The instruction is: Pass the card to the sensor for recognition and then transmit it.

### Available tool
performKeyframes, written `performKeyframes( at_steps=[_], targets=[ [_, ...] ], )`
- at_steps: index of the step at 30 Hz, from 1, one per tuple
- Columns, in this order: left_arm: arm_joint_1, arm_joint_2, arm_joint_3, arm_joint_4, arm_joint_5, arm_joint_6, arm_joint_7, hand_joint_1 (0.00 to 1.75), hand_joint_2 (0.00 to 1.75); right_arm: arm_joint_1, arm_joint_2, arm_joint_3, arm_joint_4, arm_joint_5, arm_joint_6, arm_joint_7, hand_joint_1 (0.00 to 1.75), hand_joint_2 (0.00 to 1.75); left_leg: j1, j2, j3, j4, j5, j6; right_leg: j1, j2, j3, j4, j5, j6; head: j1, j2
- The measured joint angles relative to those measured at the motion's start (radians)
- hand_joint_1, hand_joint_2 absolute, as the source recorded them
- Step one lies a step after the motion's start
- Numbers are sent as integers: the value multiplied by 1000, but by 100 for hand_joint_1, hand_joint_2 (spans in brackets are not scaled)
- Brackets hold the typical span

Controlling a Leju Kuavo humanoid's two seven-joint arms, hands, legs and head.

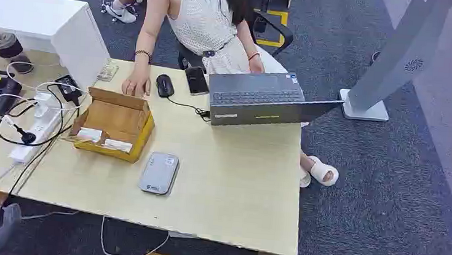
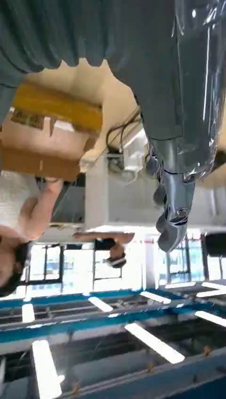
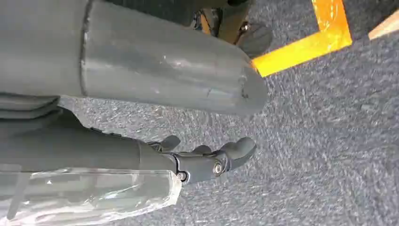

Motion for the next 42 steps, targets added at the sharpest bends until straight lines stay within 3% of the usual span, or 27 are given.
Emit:
performKeyframes(
  at_steps=[10,20,24,29,31,34,36,37,42],
  targets=[
    [18,-47,136,203,253,-9,20,0,175,-2,0,-29,0,-16,-32,16,0,0,0,0,0,0,0,0,0,0,0,0,-1,1,0,0],
    [17,-58,165,250,254,-13,40,0,175,-5,0,-36,0,-9,-37,23,0,0,0,0,0,0,0,0,0,0,0,0,-1,1,0,0],
    [5,-58,172,221,179,-26,40,0,175,-5,0,-35,0,24,-33,22,0,0,0,0,1,0,0,0,0,0,0,0,-1,1,1,0],
    [-14,-58,172,168,159,-8,58,0,175,-5,0,-35,1,26,-33,22,0,0,0,1,1,0,0,0,0,0,0,0,-1,0,2,0],
    [-16,-58,170,154,129,-9,36,0,175,-5,0,-35,2,32,-32,22,0,0,0,0,2,0,0,0,0,0,0,0,-1,0,2,0],
    [-42,-59,149,76,-69,29,-9,0,175,-6,0,-28,4,64,-18,23,0,0,0,-1,1,0,0,0,0,-2,-1,0,-1,1,4,0],
    [-84,-39,117,29,-216,91,-2,0,175,-7,0,-18,5,84,-9,30,0,0,0,-2,2,0,0,0,0,-2,1,0,-1,1,3,0],
    [-106,-21,94,16,-305,152,21,0,175,-7,0,-13,5,95,-4,32,0,0,0,-2,2,0,1,0,0,-2,-1,0,0,1,4,0],
    [-106,-21,94,16,-305,152,21,0,175,-7,0,-13,5,95,-4,32,0,0,0,-2,2,0,1,0,0,-2,-1,0,0,1,4,0]
  ],
)
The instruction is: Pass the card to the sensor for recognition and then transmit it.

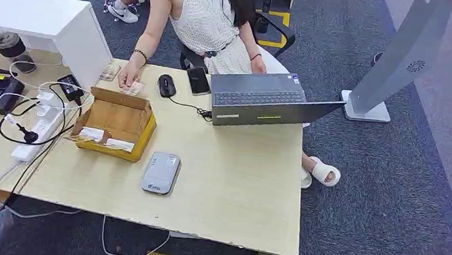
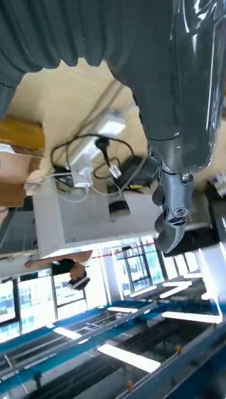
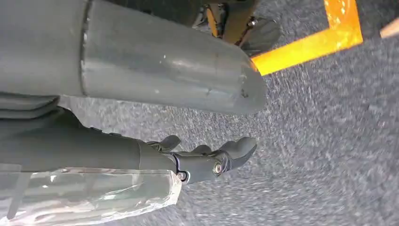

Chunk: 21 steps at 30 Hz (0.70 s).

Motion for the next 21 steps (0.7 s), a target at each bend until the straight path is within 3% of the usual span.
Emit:
performKeyframes(
  at_steps=[2,3,4,5,8,12,16,21],
  targets=[
    [-5,3,-5,-2,-12,9,4,0,175,0,0,1,0,2,1,1,0,0,0,0,0,0,0,0,0,0,1,0,0,0,0,0],
    [-109,108,-98,-5,-312,173,161,0,175,-2,0,21,2,34,8,18,0,0,1,-1,1,0,2,-1,0,-1,2,0,1,-1,0,0],
    [-237,226,-196,45,-617,225,333,0,175,-7,0,37,2,52,10,31,0,0,1,-3,1,0,5,-3,0,-3,2,1,2,-3,0,0],
    [-429,409,-329,219,-928,132,555,0,175,-10,0,47,3,56,13,53,0,0,2,-1,0,0,7,-6,2,0,0,2,5,-6,-1,0],
    [-519,489,-400,306,-1022,91,617,0,175,-10,0,52,3,57,12,60,0,0,2,3,0,0,7,-6,2,3,-1,2,5,-6,-1,0],
    [-633,562,-482,442,-1088,43,664,0,175,-10,-1,55,3,57,11,63,0,0,2,2,-3,0,7,-6,2,3,-2,2,5,-6,0,0],
    [-725,602,-551,545,-1130,25,693,0,175,-11,-1,60,4,65,19,70,0,0,2,3,-3,0,7,-6,2,4,-3,2,5,-6,-1,0],
    [-777,619,-601,608,-1139,24,698,0,175,-11,-1,61,4,68,20,70,0,0,2,3,-4,0,6,-6,2,4,-4,2,5,-6,-1,0]
  ],
)
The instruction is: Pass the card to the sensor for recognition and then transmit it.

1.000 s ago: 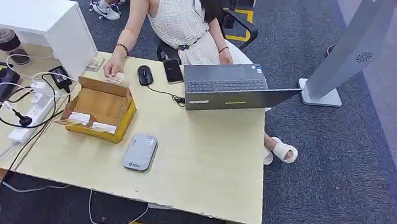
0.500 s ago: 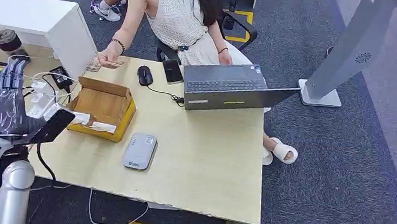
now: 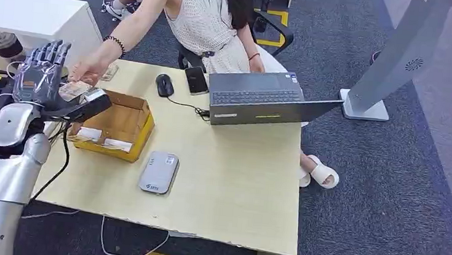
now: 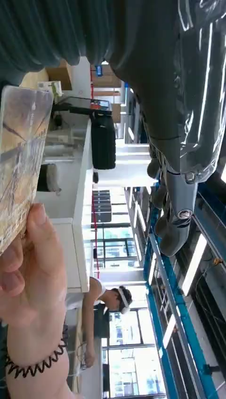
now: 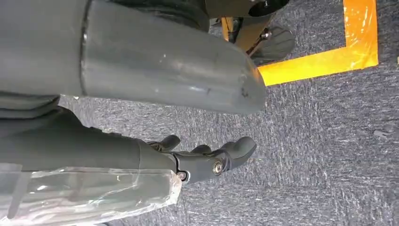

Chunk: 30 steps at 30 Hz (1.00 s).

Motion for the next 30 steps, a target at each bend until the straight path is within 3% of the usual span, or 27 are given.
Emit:
performKeyframes(
  at_steps=[16,17,30],
  targets=[
    [-9,14,-63,39,32,9,-3,0,175,0,0,0,0,-1,-3,-9,0,0,0,0,0,0,0,0,0,0,0,0,0,0,1,0],
    [-9,14,-63,39,32,9,-3,175,175,0,0,0,0,-1,-3,-9,0,0,0,0,0,0,0,0,0,0,0,0,0,0,0,0],
    [-9,12,-89,55,58,9,-22,175,175,0,0,0,0,-3,-12,-12,0,0,0,0,0,0,0,0,0,0,-1,0,0,0,0,0]
  ],
)
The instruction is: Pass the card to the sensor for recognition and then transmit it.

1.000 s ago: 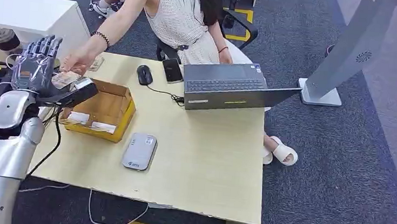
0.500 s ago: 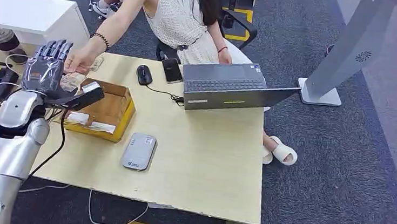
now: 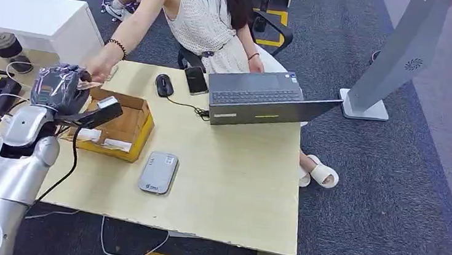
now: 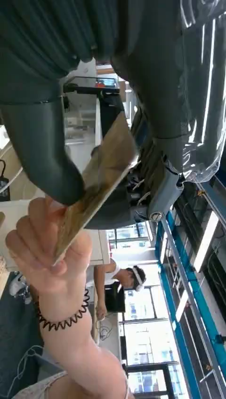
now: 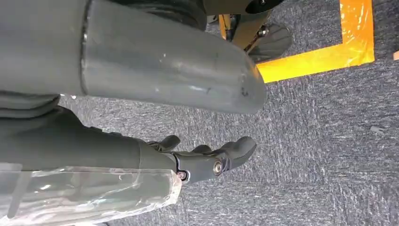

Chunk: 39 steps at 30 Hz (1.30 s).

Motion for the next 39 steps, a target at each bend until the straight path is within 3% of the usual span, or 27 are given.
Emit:
performKeyframes(
  at_steps=[10,15,21,27,39],
  targets=[
    [0,-10,-27,3,27,-3,-20,175,175,0,0,0,0,-12,-1,-1,0,0,0,0,0,0,0,0,0,0,0,0,0,0,0,0],
    [35,-56,-61,-44,56,6,-31,175,175,0,0,-1,0,-14,-3,1,0,0,-1,0,0,0,0,0,0,0,0,0,0,0,0,0],
    [154,-119,-149,-155,24,13,-42,175,175,0,0,-2,0,-16,-8,1,0,0,-2,0,0,0,-2,1,-1,0,0,-1,-1,1,0,0],
    [258,-176,-250,-196,-18,-10,-5,175,175,0,0,-12,0,-27,-20,1,0,0,-2,0,0,0,-2,1,-2,0,0,-1,-1,1,0,0],
    [280,-206,-290,-196,-26,-29,18,175,175,1,0,-21,0,-30,-23,1,0,0,-1,0,0,0,-2,1,-1,0,0,0,-1,1,0,0]
  ],
)
